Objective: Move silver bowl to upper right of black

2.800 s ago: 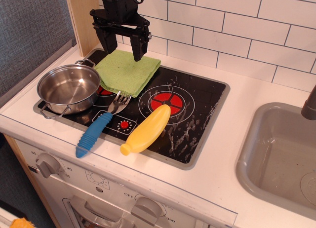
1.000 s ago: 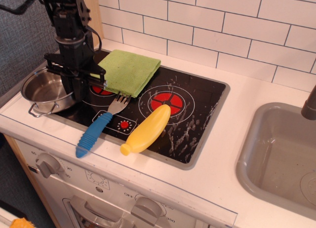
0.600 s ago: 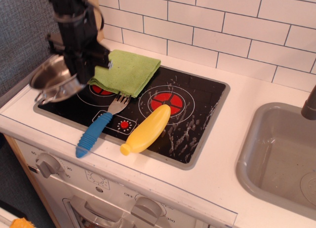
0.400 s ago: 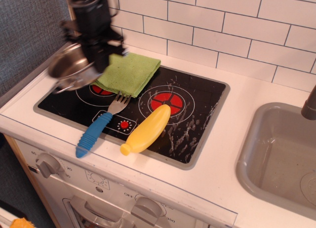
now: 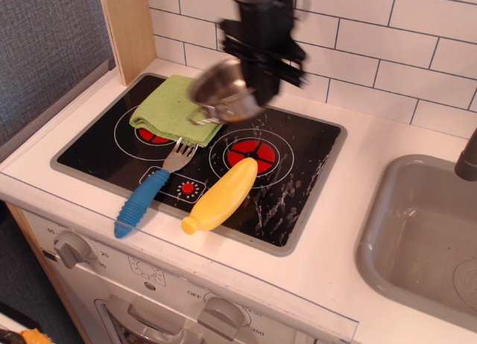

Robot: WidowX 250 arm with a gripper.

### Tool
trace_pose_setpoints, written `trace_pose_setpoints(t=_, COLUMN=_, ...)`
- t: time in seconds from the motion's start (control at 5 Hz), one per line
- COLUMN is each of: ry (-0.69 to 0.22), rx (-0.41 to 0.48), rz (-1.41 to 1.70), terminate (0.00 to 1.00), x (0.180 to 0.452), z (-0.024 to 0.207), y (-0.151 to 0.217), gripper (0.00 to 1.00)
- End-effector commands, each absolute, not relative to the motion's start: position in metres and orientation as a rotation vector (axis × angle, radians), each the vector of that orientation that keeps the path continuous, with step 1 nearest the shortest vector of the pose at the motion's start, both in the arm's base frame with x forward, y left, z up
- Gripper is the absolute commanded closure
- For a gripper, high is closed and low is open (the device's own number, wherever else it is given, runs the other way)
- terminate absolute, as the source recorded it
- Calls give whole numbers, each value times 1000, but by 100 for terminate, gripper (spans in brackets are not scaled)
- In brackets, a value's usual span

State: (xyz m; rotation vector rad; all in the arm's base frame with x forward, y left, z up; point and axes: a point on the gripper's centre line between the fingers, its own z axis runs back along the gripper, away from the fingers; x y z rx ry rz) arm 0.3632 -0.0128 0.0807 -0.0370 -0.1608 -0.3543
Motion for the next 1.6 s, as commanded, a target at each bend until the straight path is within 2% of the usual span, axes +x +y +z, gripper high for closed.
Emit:
trace_pose_setpoints(t=0.0, ry=-192, rx=-11, rz=-436, terminate=0, x=367, z=90, y=-36, gripper=100)
trace_pose_setpoints(t=0.2, ry=-151, rx=-11, rz=-436, terminate=0, x=371, z=74, y=-35, gripper=100)
trace_pose_setpoints(t=0.4, ry=-140, rx=-14, rz=-445, terminate=0, x=375, z=67, y=-32, gripper=100)
trace_pose_setpoints(t=0.6, ry=-149, rx=-23, rz=-465, terminate=0, x=374, z=67, y=-33, gripper=0)
trace_pose_setpoints(t=1.0, ry=-274, rx=-50, rz=-370, terminate=0, x=359, z=120, y=-16, gripper=0)
trace_pose_setpoints(t=1.2, ry=-256, rx=28, rz=-257, terminate=0, x=343, z=131, y=2, gripper=0)
trace_pose_setpoints(t=1.4, ry=-201, rx=40, rz=-179, terminate=0, x=331, z=125, y=17, gripper=0)
